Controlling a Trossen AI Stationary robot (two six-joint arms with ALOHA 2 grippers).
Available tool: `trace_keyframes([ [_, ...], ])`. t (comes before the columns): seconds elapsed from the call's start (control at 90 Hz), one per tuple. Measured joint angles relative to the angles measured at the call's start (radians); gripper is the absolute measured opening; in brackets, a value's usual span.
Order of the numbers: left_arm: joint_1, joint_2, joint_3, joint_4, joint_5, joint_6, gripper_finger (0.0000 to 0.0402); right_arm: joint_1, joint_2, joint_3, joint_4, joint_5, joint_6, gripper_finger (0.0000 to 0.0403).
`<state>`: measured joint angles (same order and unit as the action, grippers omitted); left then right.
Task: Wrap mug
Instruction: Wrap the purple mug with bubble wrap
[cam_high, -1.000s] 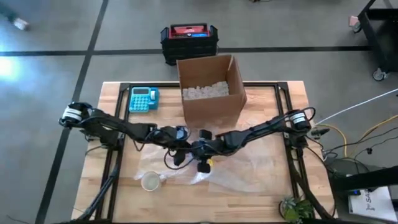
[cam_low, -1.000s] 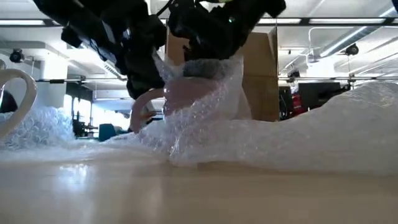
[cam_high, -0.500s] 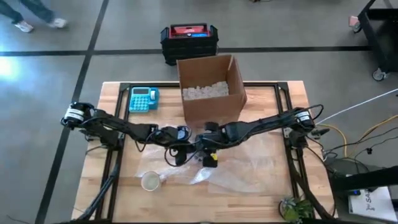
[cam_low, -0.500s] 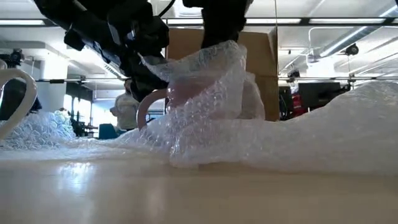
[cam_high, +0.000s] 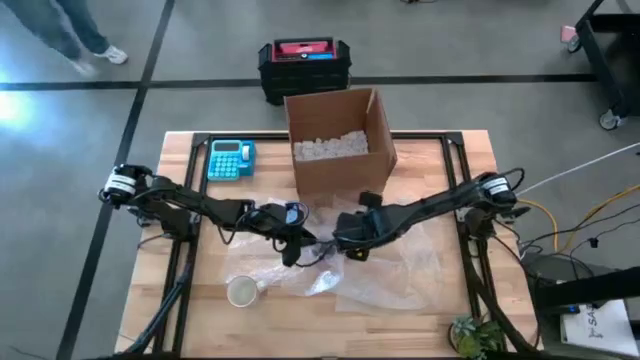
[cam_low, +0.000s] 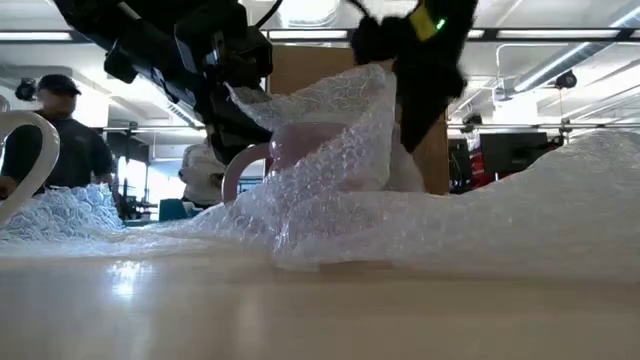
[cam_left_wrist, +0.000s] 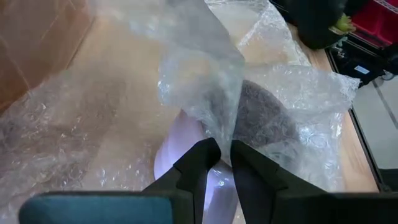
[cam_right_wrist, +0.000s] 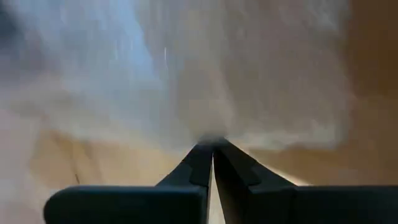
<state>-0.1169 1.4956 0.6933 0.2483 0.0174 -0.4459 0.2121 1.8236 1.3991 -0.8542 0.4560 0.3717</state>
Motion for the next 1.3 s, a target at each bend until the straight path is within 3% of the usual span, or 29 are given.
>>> trace_keyframes([
  [0.122,0.000,0.000,0.000,0.002,0.000,0.000,0.0059,0.026,-0.007,0.003,0.249,-0.008,-0.104,0.0000],
  [0.256,0.000,0.000,0.000,0.005,0.001,-0.004,0.0059,0.036,0.011,0.001,0.399,-0.172,-0.188,0.0000],
  [0.356,0.000,0.001,0.000,0.007,0.002,-0.005,0.0059,0.034,0.048,0.000,0.389,-0.237,-0.181,0.0000],
  [0.489,0.000,-0.020,-0.001,0.002,0.004,-0.016,0.0059,0.034,0.087,0.003,0.367,-0.236,-0.149,0.0000],
  [0.667,-0.003,-0.165,-0.007,-0.052,0.020,-0.066,0.0059,0.034,0.093,-0.001,0.376,-0.240,-0.150,0.0000],
  [0.856,-0.003,-0.262,-0.003,-0.048,0.031,0.014,0.0059,0.025,0.082,-0.004,0.388,-0.252,-0.164,0.0000],
  [0.956,-0.005,-0.231,-0.002,-0.017,0.030,0.018,0.0058,0.021,0.081,-0.004,0.391,-0.254,-0.163,0.0000],
  [1.3,-0.020,0.046,0.002,0.139,0.030,0.011,0.0026,0.021,0.071,0.018,0.349,-0.251,-0.146,0.0000],
])
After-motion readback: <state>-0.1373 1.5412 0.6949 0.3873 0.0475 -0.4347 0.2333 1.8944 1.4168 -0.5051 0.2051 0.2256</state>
